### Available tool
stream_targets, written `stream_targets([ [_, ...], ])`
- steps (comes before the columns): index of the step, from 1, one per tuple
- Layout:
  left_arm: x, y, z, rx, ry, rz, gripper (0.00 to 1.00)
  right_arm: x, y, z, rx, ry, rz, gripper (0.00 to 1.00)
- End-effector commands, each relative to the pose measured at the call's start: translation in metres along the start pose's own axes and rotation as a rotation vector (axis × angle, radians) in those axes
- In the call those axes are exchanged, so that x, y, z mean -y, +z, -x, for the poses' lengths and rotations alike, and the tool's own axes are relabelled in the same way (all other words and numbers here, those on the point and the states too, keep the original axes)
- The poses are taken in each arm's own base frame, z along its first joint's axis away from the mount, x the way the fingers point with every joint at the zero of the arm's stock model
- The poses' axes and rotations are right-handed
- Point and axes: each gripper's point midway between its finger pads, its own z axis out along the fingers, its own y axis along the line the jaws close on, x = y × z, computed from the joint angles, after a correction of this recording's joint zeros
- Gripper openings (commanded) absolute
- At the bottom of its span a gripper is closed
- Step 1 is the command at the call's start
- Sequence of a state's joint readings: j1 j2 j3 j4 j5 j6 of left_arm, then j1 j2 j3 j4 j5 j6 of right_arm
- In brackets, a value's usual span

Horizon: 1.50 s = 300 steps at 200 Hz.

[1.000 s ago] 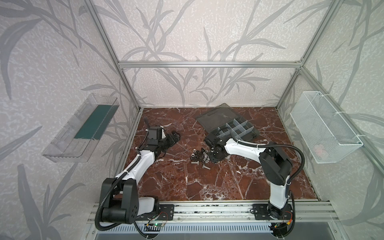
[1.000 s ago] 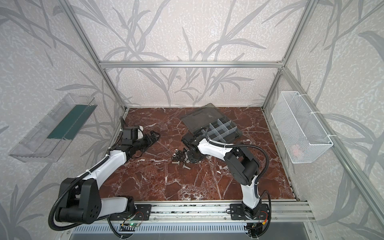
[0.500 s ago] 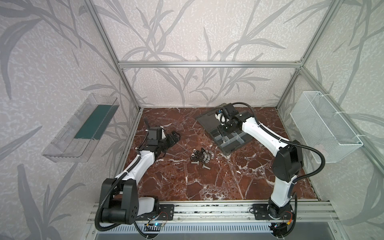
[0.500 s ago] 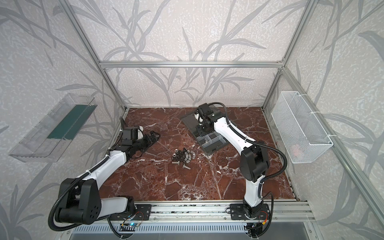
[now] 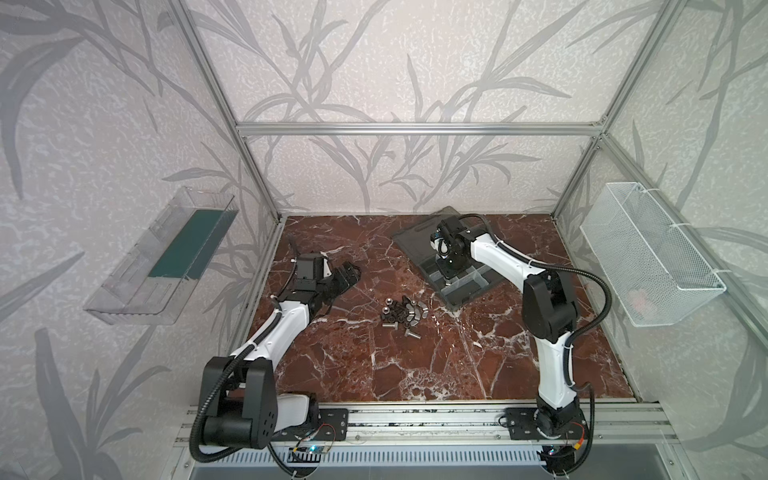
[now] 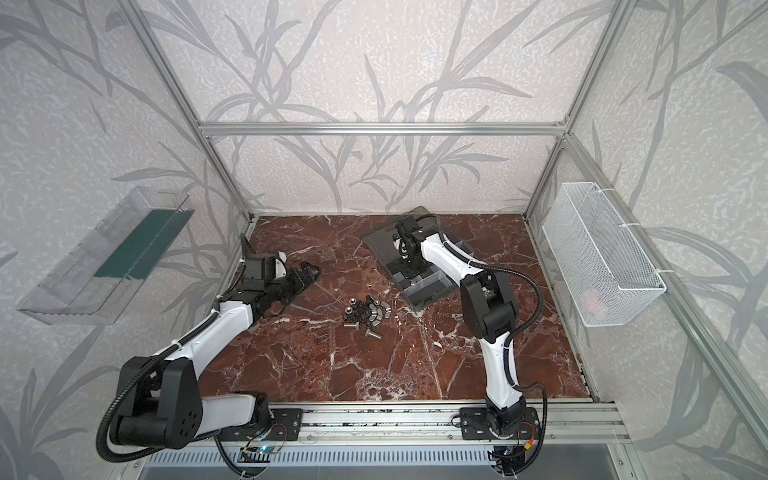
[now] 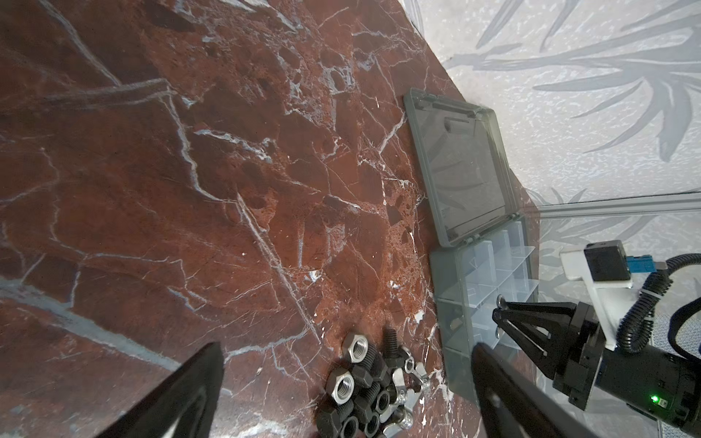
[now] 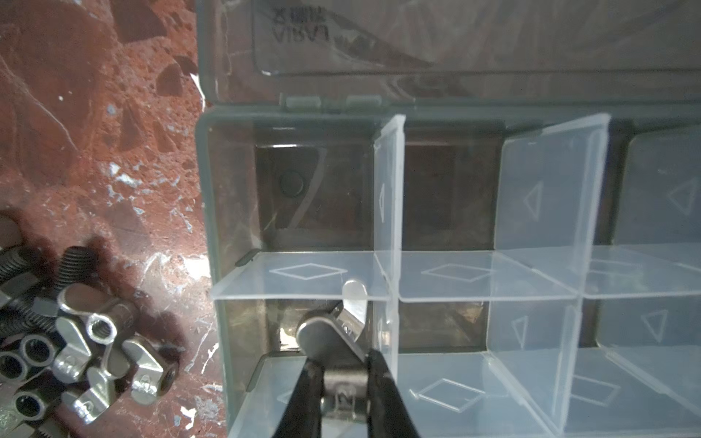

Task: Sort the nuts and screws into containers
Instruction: 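Carry the second wing nut into the organizer compartment and release it, then return the right gripper to the pile and grasp a silver wing nut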

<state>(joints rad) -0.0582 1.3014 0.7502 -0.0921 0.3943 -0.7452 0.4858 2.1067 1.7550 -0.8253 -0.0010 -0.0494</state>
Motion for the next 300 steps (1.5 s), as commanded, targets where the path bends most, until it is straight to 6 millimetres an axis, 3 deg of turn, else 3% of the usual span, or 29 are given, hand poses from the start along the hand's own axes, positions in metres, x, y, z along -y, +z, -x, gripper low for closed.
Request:
stream_targets([
  [1,-0.002,0.001,-0.003,-0.002,-0.009,0.002,0.99,0.001,-0.006,0.003,0.027,0.007,-0.001,0.00],
  [53,-0.003,0.000,-0.004,0.000,-0.012,0.003,1.00,0.005,0.006,-0.001,0.000,0.007,-0.027,0.00],
  [84,-0.002,0.000,-0.003,0.001,-0.011,0.000,0.99,0.009,0.003,0.000,0.000,0.017,-0.050,0.34],
  [137,-0.002,0.001,-0.004,-0.004,-0.015,-0.001,1.00,0.007,-0.030,0.013,0.089,0.064,-0.037,0.51],
  [166,-0.001,0.001,-0.003,-0.003,-0.016,-0.005,0.99,-0.023,-0.060,0.008,0.153,0.077,0.034,0.53],
  [215,0.003,0.000,-0.002,-0.008,-0.025,-0.007,0.99,-0.091,-0.076,-0.022,0.228,0.141,0.126,0.53],
  [236,0.004,-0.001,-0.002,-0.010,-0.027,-0.010,1.00,-0.121,-0.066,-0.034,0.232,0.140,0.155,0.53],
  [248,0.005,-0.001,-0.001,-0.010,-0.025,-0.015,0.99,-0.129,-0.062,-0.039,0.235,0.152,0.146,0.52],
  [267,0.006,-0.001,-0.001,-0.012,-0.021,-0.020,0.99,-0.137,-0.047,-0.047,0.209,0.171,0.145,0.51],
  [300,0.007,0.000,-0.002,-0.020,-0.019,-0.021,1.00,-0.133,-0.024,-0.054,0.172,0.176,0.092,0.48],
])
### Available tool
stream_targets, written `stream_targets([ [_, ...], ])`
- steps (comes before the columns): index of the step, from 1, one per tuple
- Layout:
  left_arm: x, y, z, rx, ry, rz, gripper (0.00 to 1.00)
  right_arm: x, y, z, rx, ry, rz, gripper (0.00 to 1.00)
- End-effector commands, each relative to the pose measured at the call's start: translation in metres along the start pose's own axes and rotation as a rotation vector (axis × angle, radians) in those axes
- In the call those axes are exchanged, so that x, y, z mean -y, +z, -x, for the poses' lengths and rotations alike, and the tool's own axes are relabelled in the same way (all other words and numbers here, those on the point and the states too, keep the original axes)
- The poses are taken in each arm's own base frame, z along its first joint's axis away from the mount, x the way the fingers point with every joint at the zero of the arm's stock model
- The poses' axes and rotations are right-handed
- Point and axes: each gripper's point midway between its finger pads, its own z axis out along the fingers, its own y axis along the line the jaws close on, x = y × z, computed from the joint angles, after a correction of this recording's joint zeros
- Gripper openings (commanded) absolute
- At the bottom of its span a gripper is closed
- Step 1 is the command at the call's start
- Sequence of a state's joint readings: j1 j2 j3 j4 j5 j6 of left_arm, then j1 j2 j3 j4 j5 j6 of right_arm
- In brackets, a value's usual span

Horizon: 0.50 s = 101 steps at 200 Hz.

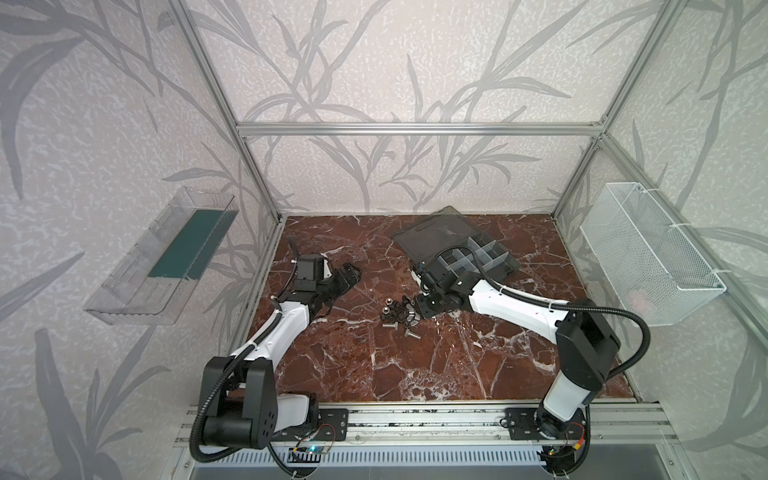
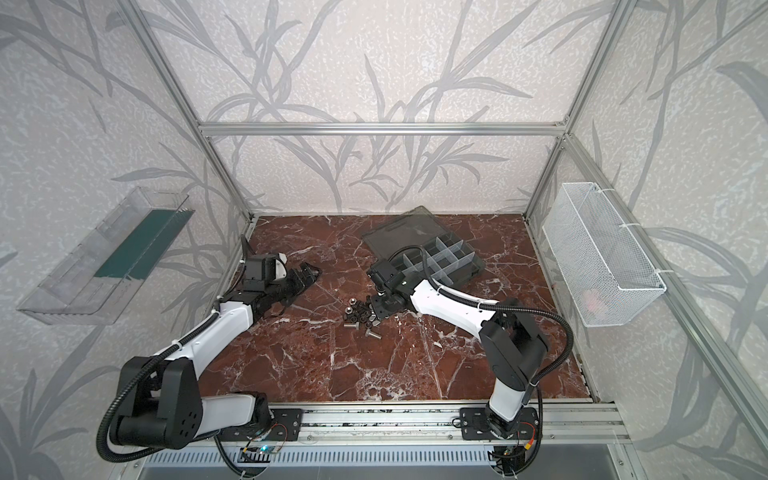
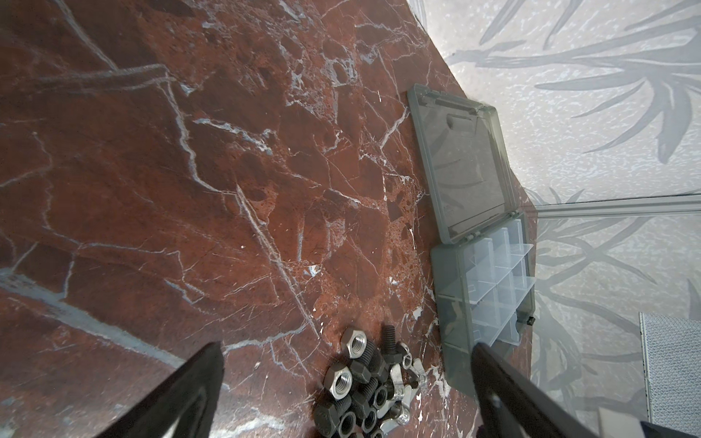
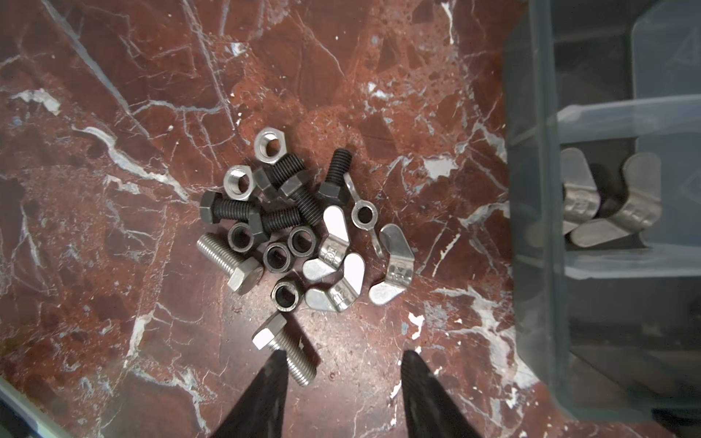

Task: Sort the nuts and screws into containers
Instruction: 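Return the right gripper to the pile and grasp a silver wing nut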

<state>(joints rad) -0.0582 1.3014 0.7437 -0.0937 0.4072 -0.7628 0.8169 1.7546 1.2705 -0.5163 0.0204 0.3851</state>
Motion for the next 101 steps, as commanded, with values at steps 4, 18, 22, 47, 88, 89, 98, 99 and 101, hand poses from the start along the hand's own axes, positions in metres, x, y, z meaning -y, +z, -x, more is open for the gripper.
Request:
stream_targets([
  [4,0.007,-0.001,0.002,-0.004,0.002,-0.016,0.99,0.008,0.016,0.003,0.018,0.040,-0.053,0.48],
  [18,0.007,-0.001,0.002,-0.003,0.002,-0.016,0.99,0.011,0.023,0.001,0.004,0.032,-0.075,0.48],
  [22,0.007,-0.001,0.002,-0.004,0.001,-0.015,0.99,0.012,0.025,0.001,-0.002,0.030,-0.080,0.48],
  [47,0.006,0.000,0.001,-0.008,0.000,-0.014,0.99,0.017,0.036,-0.002,-0.032,0.020,-0.118,0.48],
  [88,0.006,0.001,0.001,-0.008,0.002,-0.014,0.99,0.027,0.045,-0.003,-0.036,0.021,-0.165,0.47],
  [89,0.006,0.001,0.002,-0.007,0.001,-0.014,0.99,0.027,0.045,-0.003,-0.037,0.022,-0.166,0.47],
  [98,0.005,0.001,0.002,-0.007,0.002,-0.013,0.99,0.029,0.047,-0.004,-0.040,0.026,-0.171,0.47],
  [99,0.006,0.001,0.002,-0.007,0.002,-0.013,1.00,0.029,0.047,-0.003,-0.038,0.027,-0.170,0.47],
  [101,0.006,0.001,0.002,-0.007,0.003,-0.013,0.99,0.029,0.047,-0.003,-0.038,0.027,-0.171,0.47],
])
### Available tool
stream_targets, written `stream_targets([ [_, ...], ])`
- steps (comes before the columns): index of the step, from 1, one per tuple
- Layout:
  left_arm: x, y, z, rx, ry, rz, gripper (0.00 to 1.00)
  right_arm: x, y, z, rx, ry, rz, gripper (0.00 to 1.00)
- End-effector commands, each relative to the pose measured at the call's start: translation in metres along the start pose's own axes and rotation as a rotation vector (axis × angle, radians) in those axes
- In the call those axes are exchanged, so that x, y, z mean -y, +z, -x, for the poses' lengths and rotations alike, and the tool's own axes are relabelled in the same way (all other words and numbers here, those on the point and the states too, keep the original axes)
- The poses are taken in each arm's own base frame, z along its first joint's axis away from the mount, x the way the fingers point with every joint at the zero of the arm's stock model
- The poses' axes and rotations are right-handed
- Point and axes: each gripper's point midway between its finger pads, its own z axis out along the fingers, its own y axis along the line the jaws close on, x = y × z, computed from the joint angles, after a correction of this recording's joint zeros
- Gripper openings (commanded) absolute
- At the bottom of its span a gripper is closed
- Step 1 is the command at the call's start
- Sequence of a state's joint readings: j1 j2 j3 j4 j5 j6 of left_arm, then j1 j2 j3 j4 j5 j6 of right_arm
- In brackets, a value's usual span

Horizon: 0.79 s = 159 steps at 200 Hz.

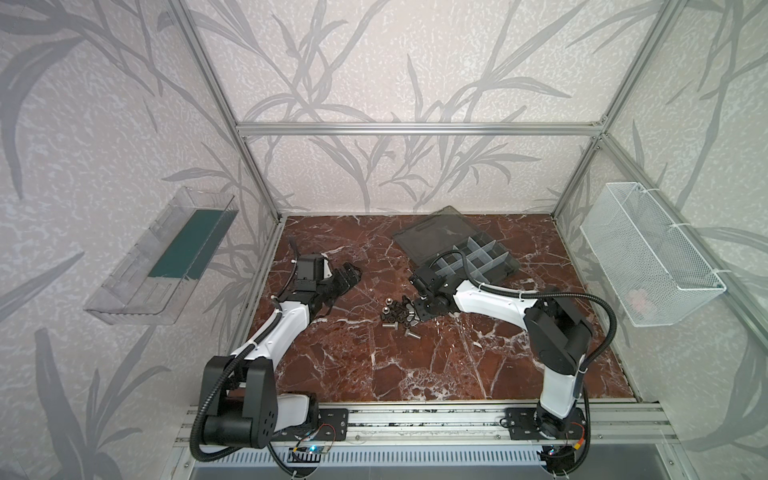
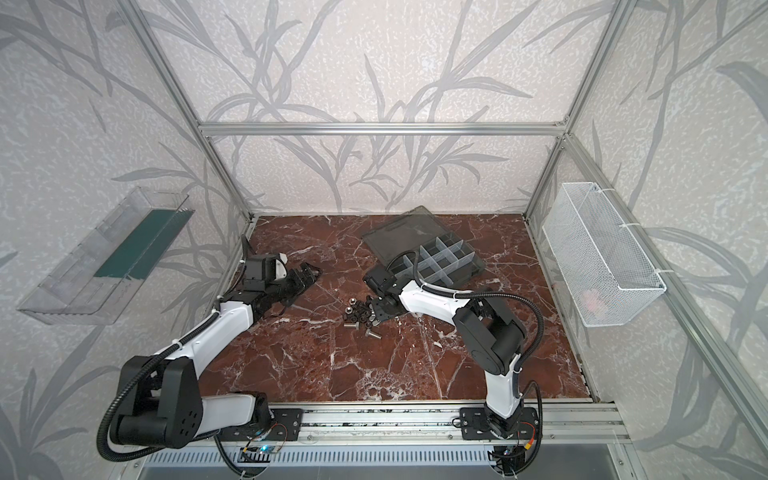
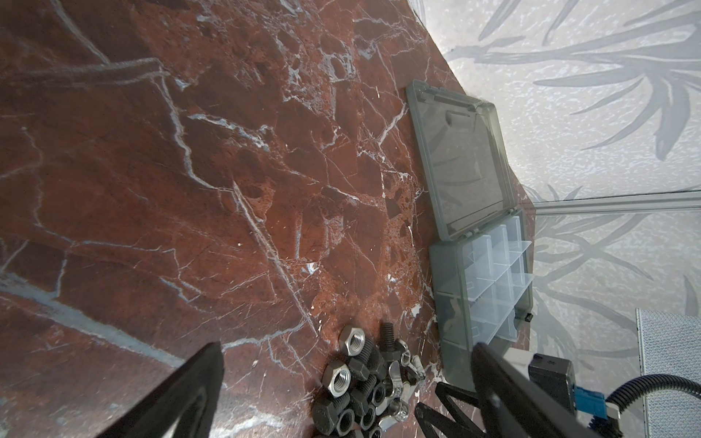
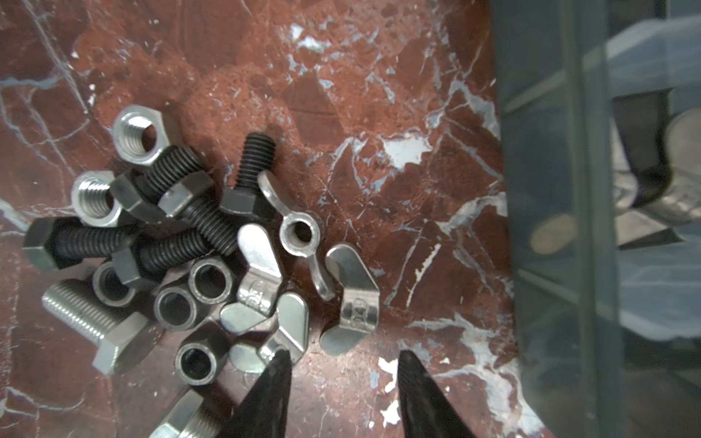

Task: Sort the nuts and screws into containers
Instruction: 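Return the right gripper to the pile and grasp a silver wing nut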

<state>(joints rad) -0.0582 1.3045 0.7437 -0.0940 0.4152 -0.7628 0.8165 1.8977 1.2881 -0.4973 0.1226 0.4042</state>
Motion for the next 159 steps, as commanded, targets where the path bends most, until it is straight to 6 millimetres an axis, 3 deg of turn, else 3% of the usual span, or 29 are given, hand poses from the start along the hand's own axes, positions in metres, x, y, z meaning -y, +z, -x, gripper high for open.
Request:
stream_targets([
  [1,0.005,0.001,0.003,0.000,0.005,-0.009,0.99,0.006,0.002,0.010,0.018,0.017,-0.035,0.47],
  [122,0.002,0.002,0.002,-0.002,-0.004,0.000,1.00,0.016,0.029,0.006,-0.019,0.044,-0.045,0.40],
  [159,0.001,0.003,0.001,-0.003,-0.003,0.004,0.99,0.016,0.037,0.001,-0.039,0.031,-0.049,0.33],
])
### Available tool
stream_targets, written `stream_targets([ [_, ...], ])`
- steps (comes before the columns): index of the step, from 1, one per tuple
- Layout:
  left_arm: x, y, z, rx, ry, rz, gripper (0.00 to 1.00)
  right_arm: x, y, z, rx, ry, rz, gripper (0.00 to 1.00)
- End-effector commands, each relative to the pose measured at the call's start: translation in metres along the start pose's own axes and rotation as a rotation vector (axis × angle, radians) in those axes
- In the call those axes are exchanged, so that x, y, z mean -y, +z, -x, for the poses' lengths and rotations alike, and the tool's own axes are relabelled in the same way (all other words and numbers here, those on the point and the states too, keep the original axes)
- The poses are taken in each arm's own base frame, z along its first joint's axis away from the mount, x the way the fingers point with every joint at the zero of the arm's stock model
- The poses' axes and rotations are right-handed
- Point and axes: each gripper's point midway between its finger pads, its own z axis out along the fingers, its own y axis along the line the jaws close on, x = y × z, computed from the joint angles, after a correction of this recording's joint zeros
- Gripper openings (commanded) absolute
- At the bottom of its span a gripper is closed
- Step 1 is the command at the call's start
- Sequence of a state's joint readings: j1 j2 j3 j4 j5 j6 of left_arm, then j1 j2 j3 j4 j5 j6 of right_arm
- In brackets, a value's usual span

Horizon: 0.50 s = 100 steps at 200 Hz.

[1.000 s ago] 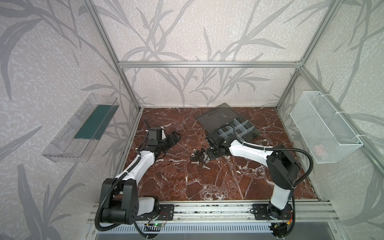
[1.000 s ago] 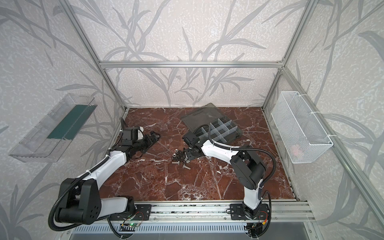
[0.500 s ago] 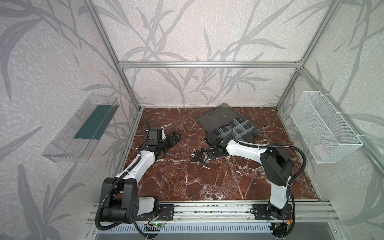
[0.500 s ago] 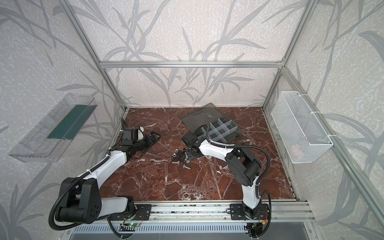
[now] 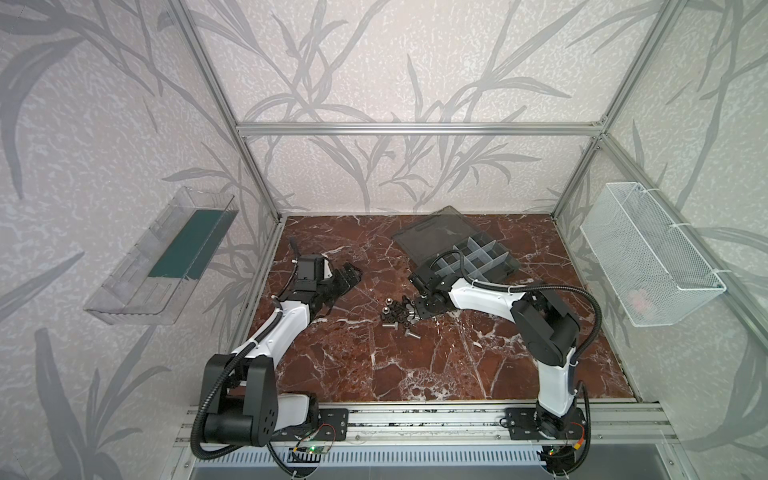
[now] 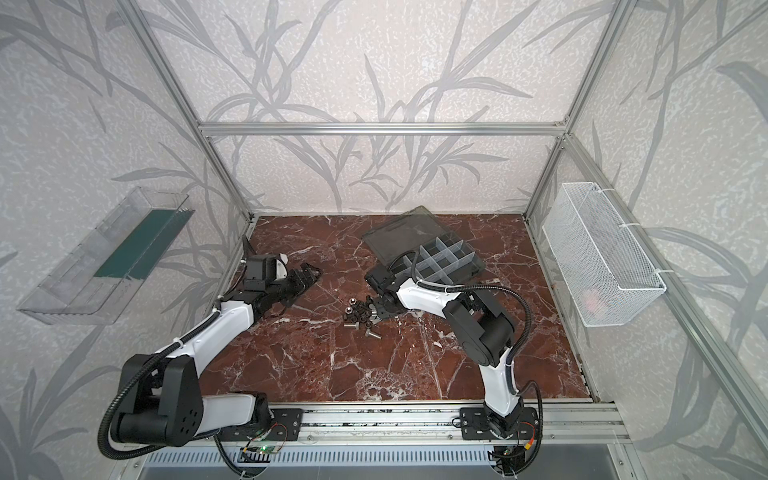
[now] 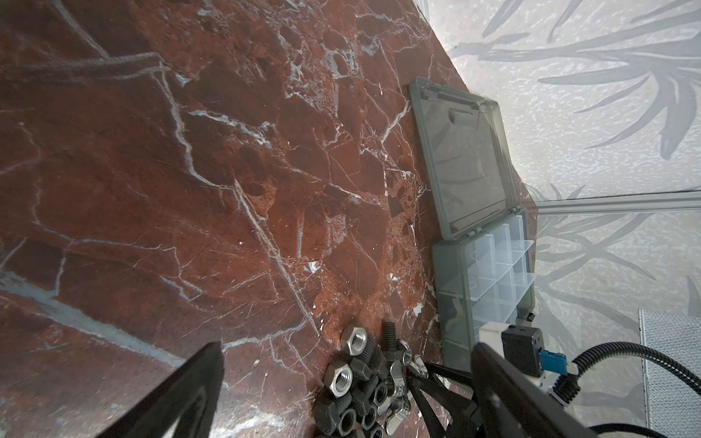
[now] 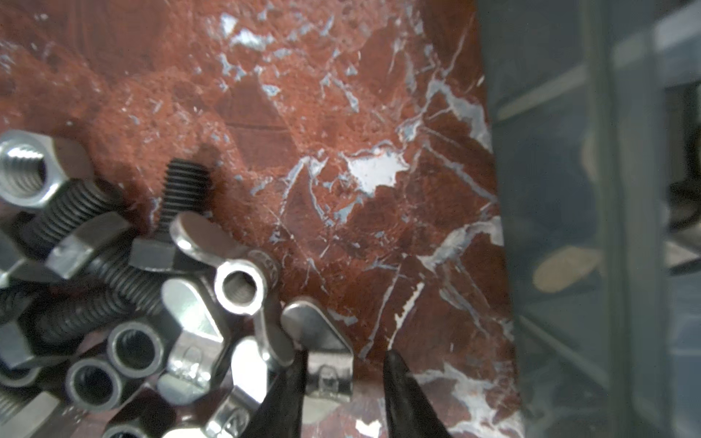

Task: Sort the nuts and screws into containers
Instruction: 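Return the right gripper to the pile and grasp a silver wing nut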

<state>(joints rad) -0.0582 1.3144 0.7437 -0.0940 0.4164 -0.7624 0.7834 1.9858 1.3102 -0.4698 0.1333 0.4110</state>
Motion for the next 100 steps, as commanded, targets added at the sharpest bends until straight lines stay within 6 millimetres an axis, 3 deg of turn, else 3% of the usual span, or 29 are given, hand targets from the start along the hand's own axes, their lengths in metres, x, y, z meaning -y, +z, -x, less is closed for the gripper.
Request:
stream_targets([
  [1,0.003,0.000,0.003,0.005,-0.001,-0.002,1.00,0.001,0.009,0.001,-0.009,-0.002,-0.011,0.33],
  [58,0.004,-0.001,0.004,0.014,0.001,0.001,0.99,0.003,0.022,-0.009,-0.044,-0.008,-0.015,0.25],
  [100,0.003,-0.002,0.004,0.011,0.000,0.004,0.99,0.003,0.001,-0.004,-0.014,-0.031,0.003,0.05],
])
